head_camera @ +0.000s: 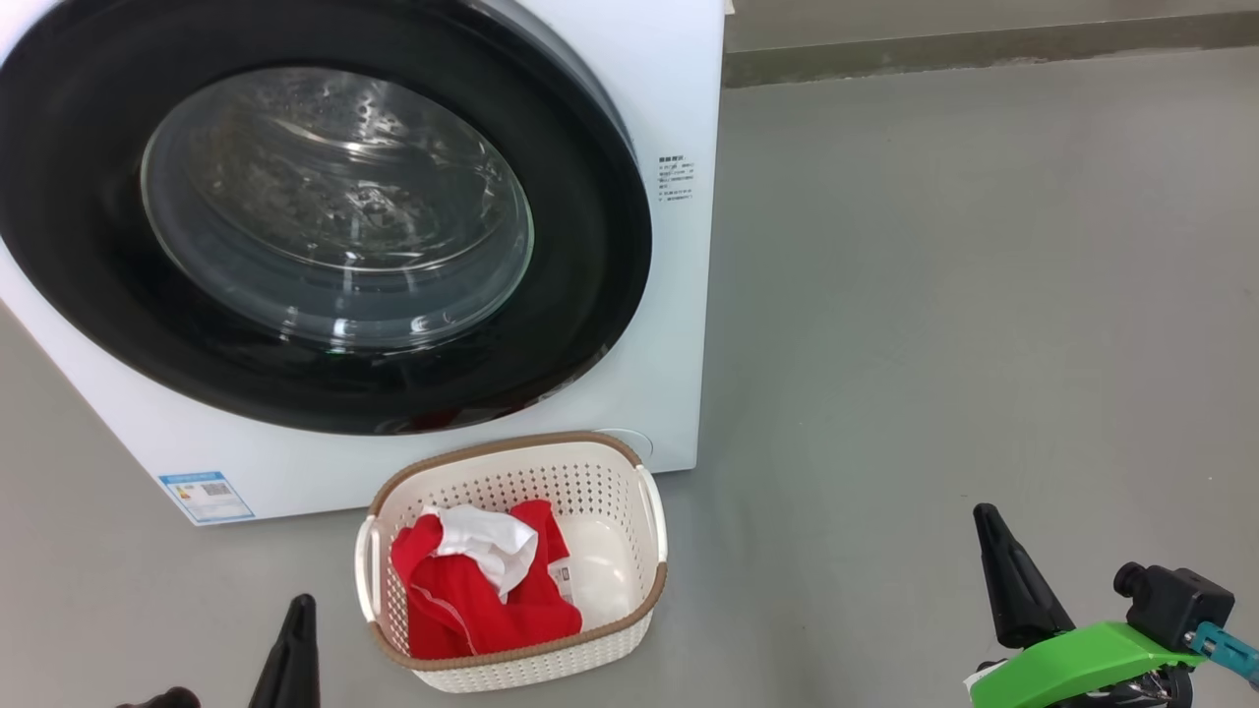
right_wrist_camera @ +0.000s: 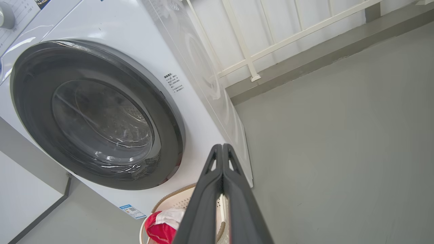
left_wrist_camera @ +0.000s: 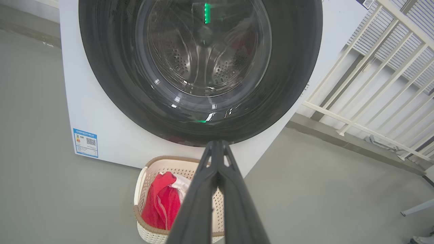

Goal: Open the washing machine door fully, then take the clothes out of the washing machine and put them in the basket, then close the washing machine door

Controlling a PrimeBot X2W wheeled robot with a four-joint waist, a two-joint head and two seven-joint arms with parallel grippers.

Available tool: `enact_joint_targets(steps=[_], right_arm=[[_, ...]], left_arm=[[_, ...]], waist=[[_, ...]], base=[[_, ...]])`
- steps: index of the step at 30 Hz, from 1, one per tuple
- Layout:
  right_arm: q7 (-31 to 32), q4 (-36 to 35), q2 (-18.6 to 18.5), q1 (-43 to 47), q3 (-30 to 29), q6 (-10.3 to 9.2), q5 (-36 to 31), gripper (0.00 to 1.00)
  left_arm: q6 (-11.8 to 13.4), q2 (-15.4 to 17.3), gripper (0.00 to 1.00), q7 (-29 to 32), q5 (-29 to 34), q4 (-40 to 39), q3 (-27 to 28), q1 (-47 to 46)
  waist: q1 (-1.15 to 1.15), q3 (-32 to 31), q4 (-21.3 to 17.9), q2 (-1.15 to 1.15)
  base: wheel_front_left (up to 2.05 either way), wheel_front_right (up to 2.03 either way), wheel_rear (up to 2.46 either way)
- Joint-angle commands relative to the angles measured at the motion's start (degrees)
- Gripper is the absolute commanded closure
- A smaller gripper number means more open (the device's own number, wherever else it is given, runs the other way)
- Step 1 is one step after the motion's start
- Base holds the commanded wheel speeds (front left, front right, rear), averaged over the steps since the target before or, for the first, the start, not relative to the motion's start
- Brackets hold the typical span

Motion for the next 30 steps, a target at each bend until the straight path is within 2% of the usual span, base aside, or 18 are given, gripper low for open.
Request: enact_joint_targets(steps=[1, 30], right_arm=[[0.21, -1.68, -0.88, -2.48, -0.29, -0.02, 1.58, 1.00], [4.86, -1.91, -1.26, -3.65, -1.81, -0.03, 19.30, 1.00]], left_arm=[[-0.36, 0.79, 1.00, 0.38, -1.88, -1.01, 0.73, -2.33], [-0.69, 1.01, 1.00, 5.15, -21.54, 0.35, 1.25, -4.66]], waist=[[-0.01, 0.02, 0.04, 0.00], [-0.01, 0.50, 0.91, 0.00]], base=[[0.00, 0.00, 0.00], [0.00, 0.00, 0.00]])
